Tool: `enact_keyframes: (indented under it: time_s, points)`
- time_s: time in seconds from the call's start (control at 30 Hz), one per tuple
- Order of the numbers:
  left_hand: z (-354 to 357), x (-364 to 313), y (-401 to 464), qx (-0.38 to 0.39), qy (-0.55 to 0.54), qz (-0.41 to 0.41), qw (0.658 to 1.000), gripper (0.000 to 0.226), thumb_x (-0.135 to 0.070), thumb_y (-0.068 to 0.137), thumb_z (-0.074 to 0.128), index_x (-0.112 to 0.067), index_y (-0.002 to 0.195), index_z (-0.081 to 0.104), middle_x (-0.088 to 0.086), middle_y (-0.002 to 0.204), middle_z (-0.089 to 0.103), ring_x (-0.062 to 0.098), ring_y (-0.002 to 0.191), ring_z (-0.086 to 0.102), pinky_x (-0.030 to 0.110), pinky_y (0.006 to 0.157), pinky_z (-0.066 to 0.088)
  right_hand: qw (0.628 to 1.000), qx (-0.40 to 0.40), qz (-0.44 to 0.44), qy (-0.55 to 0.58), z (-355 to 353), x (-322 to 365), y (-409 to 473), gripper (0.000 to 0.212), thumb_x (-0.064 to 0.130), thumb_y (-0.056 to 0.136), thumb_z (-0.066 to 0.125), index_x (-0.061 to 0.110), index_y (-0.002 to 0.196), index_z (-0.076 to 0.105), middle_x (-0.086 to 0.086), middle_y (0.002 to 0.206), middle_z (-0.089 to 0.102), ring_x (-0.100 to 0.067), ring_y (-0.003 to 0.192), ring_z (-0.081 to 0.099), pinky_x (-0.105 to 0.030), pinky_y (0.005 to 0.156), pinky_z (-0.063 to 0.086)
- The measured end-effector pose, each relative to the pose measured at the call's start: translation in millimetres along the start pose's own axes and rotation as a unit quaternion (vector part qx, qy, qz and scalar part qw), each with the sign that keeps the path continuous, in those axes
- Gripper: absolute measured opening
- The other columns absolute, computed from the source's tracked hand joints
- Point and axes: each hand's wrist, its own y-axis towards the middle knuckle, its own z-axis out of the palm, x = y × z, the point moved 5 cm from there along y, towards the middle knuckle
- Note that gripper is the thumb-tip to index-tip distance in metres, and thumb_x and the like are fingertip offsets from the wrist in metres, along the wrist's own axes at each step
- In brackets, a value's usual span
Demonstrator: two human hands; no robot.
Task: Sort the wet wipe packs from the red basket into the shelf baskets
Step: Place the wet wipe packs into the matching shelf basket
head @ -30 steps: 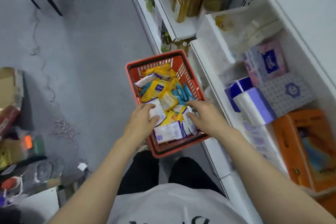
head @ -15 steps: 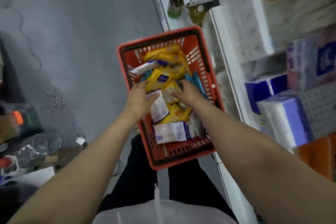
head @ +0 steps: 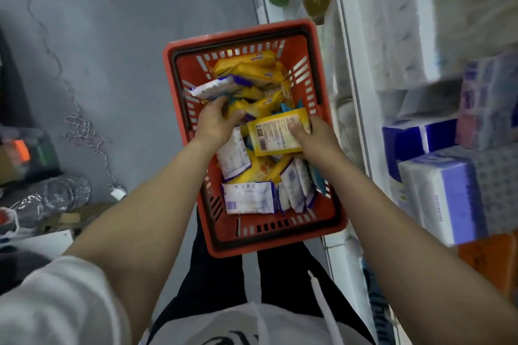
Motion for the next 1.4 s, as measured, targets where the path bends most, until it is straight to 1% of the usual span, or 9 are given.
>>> enact_keyframes:
  time_s: [0.1,0.23,0.5,0.77,1.0,1.07,1.17,1.27,1.4]
  points:
    - [2.7,3.2,13.0,-0.04,0.017,-0.018,0.999,0.049,-0.036,0.083,0.074,-0.015,0.124,0.056,0.002,0.117,0.061,0.016,0.105,0.058,0.032,0.09,0.049,0.989,0.032,0.012,0.142,-8.8,2.1,-12.5,0.025,0.025,0.098,0.06,0.015,0.122,0.059,-0.002,0.111,0.07,-0.017,0.095,0.071,-0.03,0.061,0.06]
    - [9.7,6.0,16.1,-0.047,-0.025,-0.027,0.998,0.035,-0.028,0.08,0.078,-0.017,0.103,0.053,0.001,0.093,0.056,0.016,0.087,0.054,0.032,0.079,0.049,0.993,-0.028,-0.037,0.105,-19.6,-1.1,-10.2,0.01,0.027,0.093,0.067,0.026,0.104,0.068,0.003,0.101,0.074,-0.013,0.09,0.073,-0.04,0.074,0.062]
    - [30.0,17.5,12.5,0.042,0.007,-0.031,0.999,0.066,-0.028,0.078,0.079,-0.021,0.138,0.051,-0.002,0.12,0.053,0.012,0.108,0.051,0.026,0.094,0.044,0.992,-0.057,-0.039,0.106,-19.2,-4.4,-13.8,0.013,0.024,0.095,0.065,0.02,0.107,0.068,0.006,0.098,0.072,-0.007,0.084,0.072,-0.026,0.064,0.06]
    - [30.6,21.9,24.0,0.038,0.092,-0.054,0.994,0.032,-0.026,0.075,0.082,-0.031,0.101,0.063,0.004,0.114,0.061,0.023,0.109,0.056,0.042,0.097,0.049,0.994,-0.056,-0.041,0.081,-19.7,-6.1,-10.2,0.021,0.027,0.095,0.064,0.013,0.11,0.067,0.003,0.1,0.072,-0.008,0.086,0.072,-0.027,0.064,0.061]
    - [19.6,17.5,5.4,0.02,-0.004,-0.033,0.999,0.021,-0.022,0.081,0.076,-0.021,0.091,0.057,-0.001,0.089,0.06,0.022,0.087,0.059,0.037,0.08,0.053,0.991,-0.057,-0.042,0.117,-18.9,-4.8,-15.0,0.018,0.027,0.097,0.062,0.019,0.113,0.066,0.001,0.107,0.071,-0.015,0.096,0.071,-0.031,0.068,0.062]
    - [10.4,14.2,-2.3,-0.02,-0.064,-0.038,0.997,0.019,-0.032,0.083,0.071,-0.027,0.088,0.053,0.005,0.094,0.065,0.026,0.091,0.065,0.045,0.082,0.056,0.983,-0.062,-0.048,0.168,-21.7,-0.1,-20.4,0.023,0.028,0.098,0.061,0.02,0.119,0.062,-0.001,0.115,0.068,-0.014,0.102,0.069,-0.032,0.073,0.062]
    - [-8.8,-3.8,-22.0,-0.125,-0.094,-0.038,0.987,0.02,-0.032,0.094,0.06,-0.02,0.097,0.046,-0.004,0.084,0.057,0.014,0.08,0.057,0.034,0.072,0.047,0.978,-0.06,-0.081,0.183,-24.5,12.6,-28.4,0.027,0.031,0.097,0.06,0.026,0.123,0.056,0.004,0.12,0.065,-0.012,0.109,0.066,-0.037,0.08,0.061]
    - [-21.0,-19.7,-45.7,-0.192,-0.125,-0.034,0.973,0.028,-0.039,0.095,0.057,-0.016,0.098,0.043,-0.007,0.078,0.05,0.013,0.075,0.052,0.035,0.074,0.045,0.982,-0.04,-0.143,0.117,-17.2,33.7,-40.3,0.027,0.033,0.093,0.066,0.044,0.115,0.056,0.022,0.112,0.064,-0.007,0.109,0.063,-0.042,0.087,0.059]
    - [-21.2,-24.7,-75.4,-0.168,-0.236,-0.082,0.954,0.033,-0.055,0.085,0.059,-0.025,0.087,0.048,0.005,0.094,0.067,0.025,0.087,0.067,0.049,0.077,0.058,0.974,0.018,-0.227,0.019,4.4,57.0,-63.6,0.039,0.029,0.086,0.075,0.034,0.121,0.06,0.019,0.122,0.062,0.001,0.117,0.056,-0.03,0.1,0.05]
